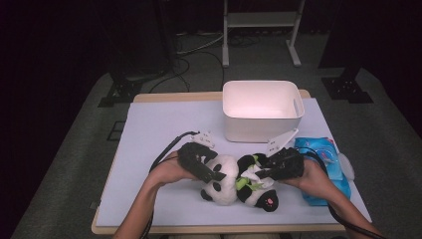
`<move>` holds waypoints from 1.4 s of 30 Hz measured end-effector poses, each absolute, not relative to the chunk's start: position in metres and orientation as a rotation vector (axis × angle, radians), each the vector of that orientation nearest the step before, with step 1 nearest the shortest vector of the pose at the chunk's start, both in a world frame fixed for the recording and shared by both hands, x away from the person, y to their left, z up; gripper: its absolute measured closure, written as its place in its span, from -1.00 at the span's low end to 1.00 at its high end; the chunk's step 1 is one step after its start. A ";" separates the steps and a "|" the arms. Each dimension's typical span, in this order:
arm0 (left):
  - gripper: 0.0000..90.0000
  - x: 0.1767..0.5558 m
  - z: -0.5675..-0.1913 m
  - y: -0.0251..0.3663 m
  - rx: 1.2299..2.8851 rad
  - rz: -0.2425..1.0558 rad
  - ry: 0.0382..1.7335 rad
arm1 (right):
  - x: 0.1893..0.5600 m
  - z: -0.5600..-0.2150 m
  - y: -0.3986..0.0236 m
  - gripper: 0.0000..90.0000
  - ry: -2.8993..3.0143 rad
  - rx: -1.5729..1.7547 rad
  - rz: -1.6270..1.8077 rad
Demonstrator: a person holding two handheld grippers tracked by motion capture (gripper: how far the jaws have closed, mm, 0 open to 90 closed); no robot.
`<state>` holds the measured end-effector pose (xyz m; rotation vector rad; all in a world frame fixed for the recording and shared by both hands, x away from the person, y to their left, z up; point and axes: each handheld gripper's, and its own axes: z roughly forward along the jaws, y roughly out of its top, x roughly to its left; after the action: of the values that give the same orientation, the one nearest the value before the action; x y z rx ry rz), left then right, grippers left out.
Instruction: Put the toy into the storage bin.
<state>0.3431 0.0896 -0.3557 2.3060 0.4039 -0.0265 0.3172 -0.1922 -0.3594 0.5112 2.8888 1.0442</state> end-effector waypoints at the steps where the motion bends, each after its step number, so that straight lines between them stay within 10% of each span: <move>1: -0.68 0.346 -0.356 0.090 2.307 -0.036 0.402 | 0.316 -0.360 -0.192 0.85 2.893 0.525 1.035; 20: -0.88 0.373 -0.377 0.094 2.322 -0.205 0.496 | 0.306 -0.368 -0.199 0.86 2.876 0.497 1.068; 27: -0.57 0.377 -0.385 0.095 2.262 -0.346 0.451 | 0.306 -0.367 -0.202 0.86 2.871 0.509 1.083; 42: -0.22 0.382 -0.359 0.095 2.235 -0.199 0.374 | 0.323 -0.355 -0.203 0.86 2.788 0.547 1.086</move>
<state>0.3816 0.0954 -0.3594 2.2348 0.3743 -0.1994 0.3229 -0.2035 -0.3553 0.5467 2.7876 1.0857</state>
